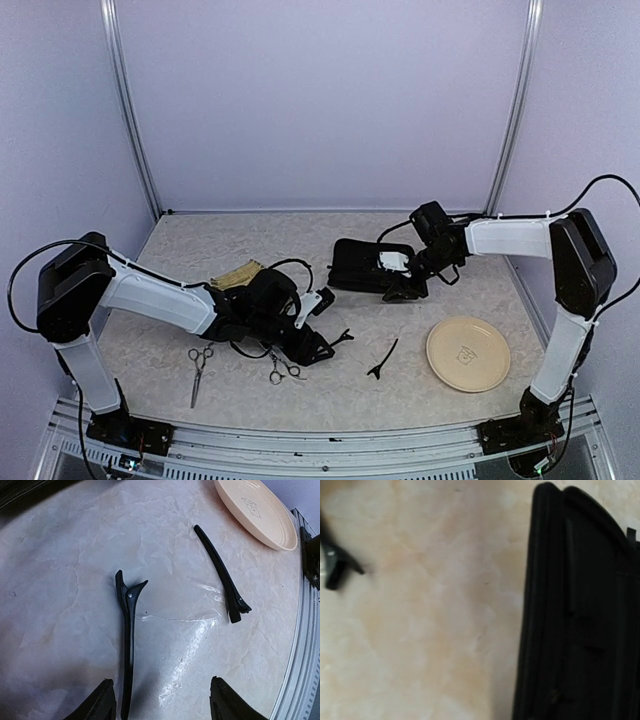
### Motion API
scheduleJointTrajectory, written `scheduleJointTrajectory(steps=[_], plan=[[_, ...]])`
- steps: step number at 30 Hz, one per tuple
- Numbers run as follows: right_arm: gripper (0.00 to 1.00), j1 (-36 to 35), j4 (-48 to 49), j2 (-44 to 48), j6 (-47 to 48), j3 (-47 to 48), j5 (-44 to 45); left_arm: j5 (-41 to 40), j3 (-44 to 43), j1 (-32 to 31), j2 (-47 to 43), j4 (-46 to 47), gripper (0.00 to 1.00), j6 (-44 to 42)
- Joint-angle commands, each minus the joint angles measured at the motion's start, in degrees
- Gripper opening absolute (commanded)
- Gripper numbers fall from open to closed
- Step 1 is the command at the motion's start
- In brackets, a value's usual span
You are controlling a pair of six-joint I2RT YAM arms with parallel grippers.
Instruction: Sort the hair-cutting tools
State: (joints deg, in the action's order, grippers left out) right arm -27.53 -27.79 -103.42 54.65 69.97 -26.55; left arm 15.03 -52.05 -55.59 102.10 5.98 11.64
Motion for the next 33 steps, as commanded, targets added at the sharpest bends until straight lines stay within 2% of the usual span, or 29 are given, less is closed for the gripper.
scheduleJointTrajectory(steps=[1,4,16,23,30,31,33], plan=[[0.40,-0.1,-0.4,-3.3,0.5,3.5,0.2,0.5,1.6,-0.1,-1.4,3.1,0.63,1.3],[0.37,-0.1,-0.4,-4.6,0.9,4.0,0.3,0.1,1.7,-0.1,-1.4,3.2,0.62,1.7],[0.09,-0.1,0.2,-4.2,2.4,-0.1,1.6,-0.8,-0.3,-0.1,0.5,1.5,0.58,0.3],[0.00,-0.5,0.0,-3.0,3.8,-3.7,1.4,-3.4,-2.6,-0.1,1.4,-2.4,0.56,-2.2],[0.00,-2.3,-0.9,1.0,3.4,-6.9,1.6,-4.4,-4.6,-1.0,2.0,-5.3,0.54,-4.6],[0.01,-2.3,-0.8,2.1,2.9,-7.3,1.3,-5.0,-4.9,-1.6,1.8,-5.4,0.54,-5.1],[0.10,-2.3,1.4,4.8,1.6,-8.5,1.5,-5.6,-5.5,-2.0,1.9,-5.7,0.54,-5.0]])
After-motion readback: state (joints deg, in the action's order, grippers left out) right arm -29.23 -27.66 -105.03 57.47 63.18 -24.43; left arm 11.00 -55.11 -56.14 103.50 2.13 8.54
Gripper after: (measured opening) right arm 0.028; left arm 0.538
